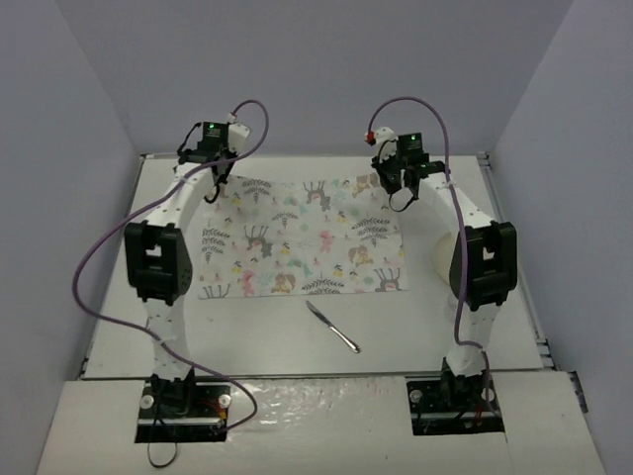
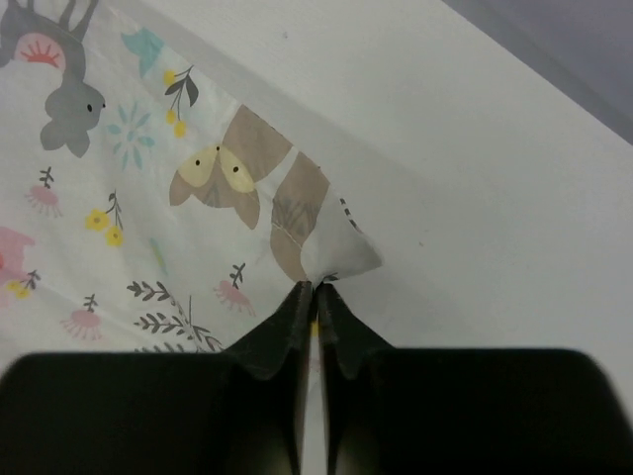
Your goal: Set the dinner table for one person
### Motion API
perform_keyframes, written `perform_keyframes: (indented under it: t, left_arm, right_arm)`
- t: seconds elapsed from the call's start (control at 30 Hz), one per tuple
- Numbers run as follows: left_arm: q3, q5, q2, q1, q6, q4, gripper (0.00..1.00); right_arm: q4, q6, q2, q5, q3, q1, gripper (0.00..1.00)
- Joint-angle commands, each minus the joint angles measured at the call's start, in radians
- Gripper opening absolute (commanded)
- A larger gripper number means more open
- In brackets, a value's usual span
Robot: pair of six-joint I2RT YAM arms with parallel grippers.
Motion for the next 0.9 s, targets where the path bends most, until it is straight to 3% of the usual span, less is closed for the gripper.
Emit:
perform_keyframes:
  t: [0.0, 0.07, 0.13, 0.17, 0.3, 0.4, 0.47, 0.6, 0.77, 0.87]
  left_arm:
    - [0.161, -0.150, 0.014, 0.015, -0.001, 0.123, 0.38]
    - [0.226, -0.191, 0.049, 0.016, -0.006, 0.137, 0.80]
    - [0.264, -0.218, 0.055, 0.020, -0.004, 0.145, 0.92]
    - [0.269, -0.221, 0.054, 0.019, 0.001, 0.145, 0.93]
    - [0.252, -0.232, -0.017, 0.030, -0.009, 0.164, 0.94]
    - [0.195, -0.214, -0.104, 0.034, -0.023, 0.167, 0.94]
    - [0.090, -0.176, -0.190, 0.036, -0.040, 0.160, 0.89]
    - [-0.146, -0.082, -0.353, 0.033, -0.069, 0.168, 0.88]
    - [-0.492, 0.057, -0.526, 0.034, -0.095, 0.235, 0.86]
    - [-0.569, 0.118, -0.530, 0.033, -0.114, 0.188, 0.57]
  right_arm:
    - [0.106, 0.007, 0.048, 0.125, 0.108, 0.006, 0.68]
    - [0.122, -0.004, 0.065, 0.197, 0.133, 0.018, 0.89]
    - [0.127, -0.007, 0.068, 0.268, 0.173, 0.024, 0.91]
    - [0.127, -0.007, 0.064, 0.278, 0.177, 0.025, 0.92]
    - [0.138, -0.029, -0.005, 0.376, 0.174, 0.040, 0.97]
    - [0.137, -0.035, -0.107, 0.347, 0.111, 0.046, 0.85]
    - [0.129, -0.023, -0.197, 0.297, 0.025, 0.055, 0.81]
    - [0.069, -0.009, -0.306, 0.222, -0.112, 0.067, 0.81]
    - [-0.041, -0.018, -0.360, 0.072, -0.200, 0.082, 0.60]
    - [-0.121, -0.019, -0.339, 0.033, -0.208, 0.098, 0.28]
